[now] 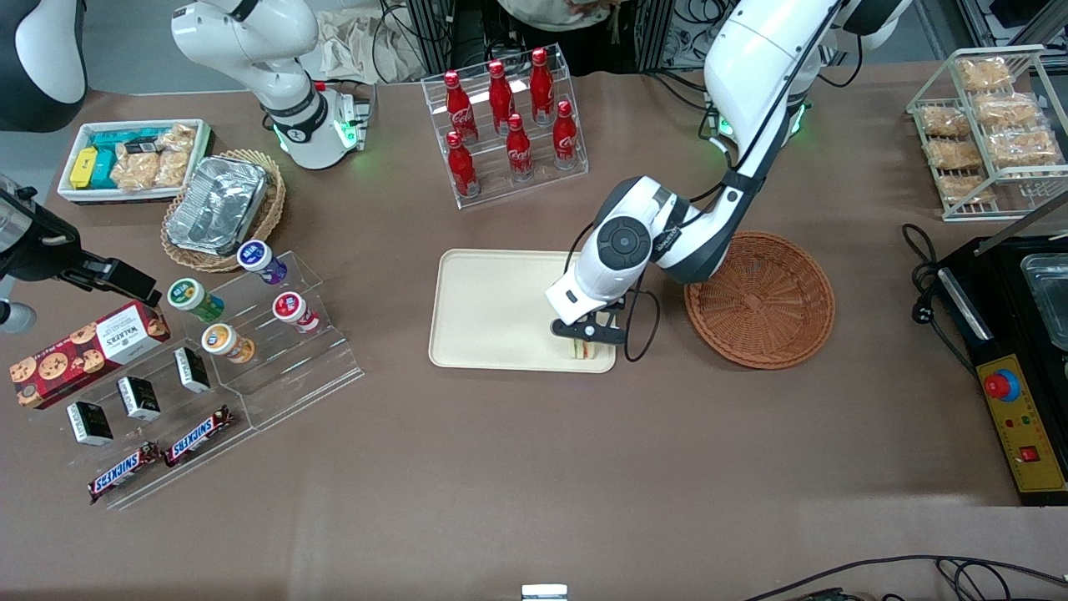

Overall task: Place sandwich from basket to tray
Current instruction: 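Lower the sandwich onto the tray and open the left gripper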

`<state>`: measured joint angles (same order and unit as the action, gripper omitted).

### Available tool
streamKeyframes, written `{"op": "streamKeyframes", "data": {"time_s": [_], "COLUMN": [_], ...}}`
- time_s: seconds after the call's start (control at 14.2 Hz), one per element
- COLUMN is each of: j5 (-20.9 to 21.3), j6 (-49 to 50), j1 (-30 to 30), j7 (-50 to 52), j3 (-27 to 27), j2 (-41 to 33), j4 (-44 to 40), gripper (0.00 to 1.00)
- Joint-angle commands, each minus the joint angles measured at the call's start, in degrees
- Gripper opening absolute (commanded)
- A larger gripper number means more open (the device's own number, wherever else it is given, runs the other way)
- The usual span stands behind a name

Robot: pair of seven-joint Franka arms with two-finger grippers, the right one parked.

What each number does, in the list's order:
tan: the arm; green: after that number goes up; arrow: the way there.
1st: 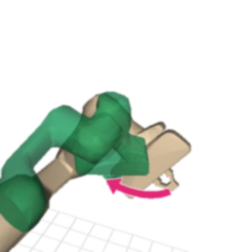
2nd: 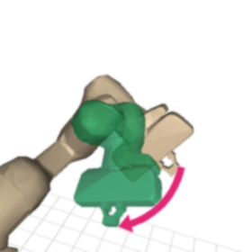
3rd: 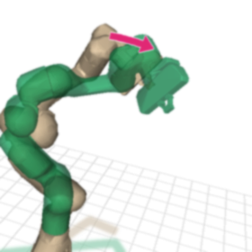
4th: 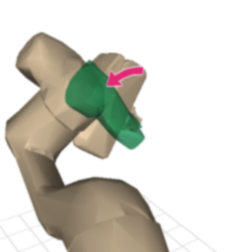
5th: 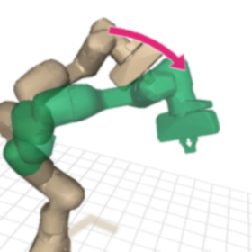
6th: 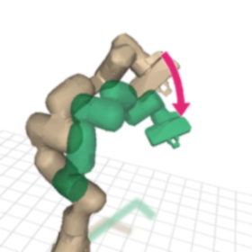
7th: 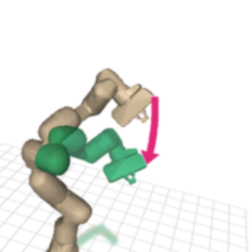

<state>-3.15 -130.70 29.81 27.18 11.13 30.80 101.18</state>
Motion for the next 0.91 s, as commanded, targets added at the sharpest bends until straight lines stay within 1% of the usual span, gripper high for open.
{"op": "streamKeyframes", "data": {"time_s": [0.0, 0.21, 0.35, 0.49, 0.63, 0.77, 0.84], "j5": [6.99, 10.87, 11.06, 11.41, 13.16, 13.17, 13.17], "j6": [2.45, 12.37, 16.16, 21.51, 23.65, 24.09, 24.96], "j1": [-0.18, -0.63, -1.86, -2.74, -2.91, -2.91, -3.0], "j7": [3.03, 4.63, 6.11, 9.98, 12.01, 15.69, 15.62], "j3": [-0.58, -0.76, -2.33, -3.22, -5.66, -8.65, -10.32], "j2": [-2.84, -7.84, -11.79, -15.4, -19.0, -21.21, -22.78], "j4": [0.33, -0.28, -0.19, -0.37, -0.46, -0.37, -0.37], "gripper": [0.99, 0.99, 0.99, 0.99, 0.99, 0.99, 0.99]}}
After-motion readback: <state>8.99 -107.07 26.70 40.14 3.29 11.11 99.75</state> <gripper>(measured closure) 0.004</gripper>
